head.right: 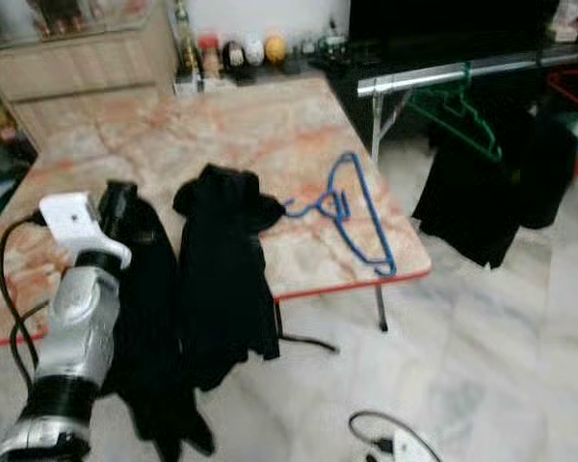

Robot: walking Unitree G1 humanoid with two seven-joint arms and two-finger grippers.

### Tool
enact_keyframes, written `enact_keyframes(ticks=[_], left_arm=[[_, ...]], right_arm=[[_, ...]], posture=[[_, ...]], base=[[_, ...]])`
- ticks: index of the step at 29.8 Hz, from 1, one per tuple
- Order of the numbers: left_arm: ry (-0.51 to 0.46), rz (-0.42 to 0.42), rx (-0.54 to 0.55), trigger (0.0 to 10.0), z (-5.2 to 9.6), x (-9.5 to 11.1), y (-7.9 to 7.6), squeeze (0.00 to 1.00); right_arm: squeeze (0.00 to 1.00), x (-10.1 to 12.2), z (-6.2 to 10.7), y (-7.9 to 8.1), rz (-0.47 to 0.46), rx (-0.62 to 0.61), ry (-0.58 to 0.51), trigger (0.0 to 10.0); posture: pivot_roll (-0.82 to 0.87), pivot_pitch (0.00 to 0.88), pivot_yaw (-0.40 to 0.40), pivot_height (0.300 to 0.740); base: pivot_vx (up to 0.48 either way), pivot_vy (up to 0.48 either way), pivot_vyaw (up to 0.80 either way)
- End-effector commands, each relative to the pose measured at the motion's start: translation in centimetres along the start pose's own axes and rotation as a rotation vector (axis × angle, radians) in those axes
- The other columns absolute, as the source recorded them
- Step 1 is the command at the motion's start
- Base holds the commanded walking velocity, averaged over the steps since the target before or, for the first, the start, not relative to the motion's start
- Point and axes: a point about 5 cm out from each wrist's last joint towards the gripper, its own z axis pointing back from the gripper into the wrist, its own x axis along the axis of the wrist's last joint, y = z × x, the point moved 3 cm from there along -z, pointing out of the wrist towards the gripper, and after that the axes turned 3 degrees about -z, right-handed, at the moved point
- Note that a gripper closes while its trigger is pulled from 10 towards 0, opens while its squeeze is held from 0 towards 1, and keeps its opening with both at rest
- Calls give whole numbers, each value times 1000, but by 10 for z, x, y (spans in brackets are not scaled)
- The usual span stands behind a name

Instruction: Hang hanger

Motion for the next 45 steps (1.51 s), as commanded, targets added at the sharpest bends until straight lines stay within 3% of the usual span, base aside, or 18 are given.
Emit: enact_keyframes(ticks=[1, 8, 16, 20, 22, 23, 24, 28, 29, 33, 45], left_arm=[[-53, -19, 35, 10000, -11, 16, 14, 0], [-145, -26, 67, 10000, -47, 49, 25, 0], [-170, -4, 102, 10000, -64, 61, 34, 0], [-119, 11, 80, 10000, -59, 46, 30, 0], [-42, 50, 38, 10000, -54, 27, 24, 0], [34, 79, 30, 10000, -42, 3, 21, 0], [68, 95, 26, 10000, -34, -8, 19, 0], [136, 83, 11, 10000, -15, -31, 17, 0], [168, 84, 11, 10000, -2, -40, 19, 0], [217, 85, 11, 10000, 20, -51, 23, 0], [337, 58, -15, 10000, 58, -69, 25, 0]], right_arm=[[0, -3, 0, 13, -15, 30, 7, 10000], [0, -3, 0, 14, -19, 30, 7, 10000], [0, -3, 0, 15, -20, 32, 9, 10000], [0, -3, 0, 15, -23, 33, 9, 10000], [0, -3, 0, 15, -19, 35, 11, 10000], [0, -4, 0, 15, -18, 37, 12, 10000], [0, -4, 0, 15, -17, 38, 12, 10000], [0, -4, 1, 15, -18, 38, 13, 10000], [0, -4, 1, 14, -13, 39, 14, 10000], [0, -4, 1, 13, -3, 43, 17, 10000], [0, -5, 0, 12, 5, 46, 23, 10000]], posture=[[45, 0, 49, 740], [47, 0, 53, 740], [53, 0, 59, 740], [51, 0, 60, 740], [51, 0, 60, 740], [52, 0, 58, 740], [45, 0, 57, 740], [50, 4, 53, 740], [54, 8, 48, 740], [60, 10, 43, 740], [55, 7, 42, 740]], base=[[315, 0, 0], [314, 0, 0], [315, 0, 0], [315, 0, 0], [126, 0, 0], [0, 0, 0], [0, 0, 0], [0, 0, 0], [0, 0, 0], [0, 0, 0], [0, 0, 0]])
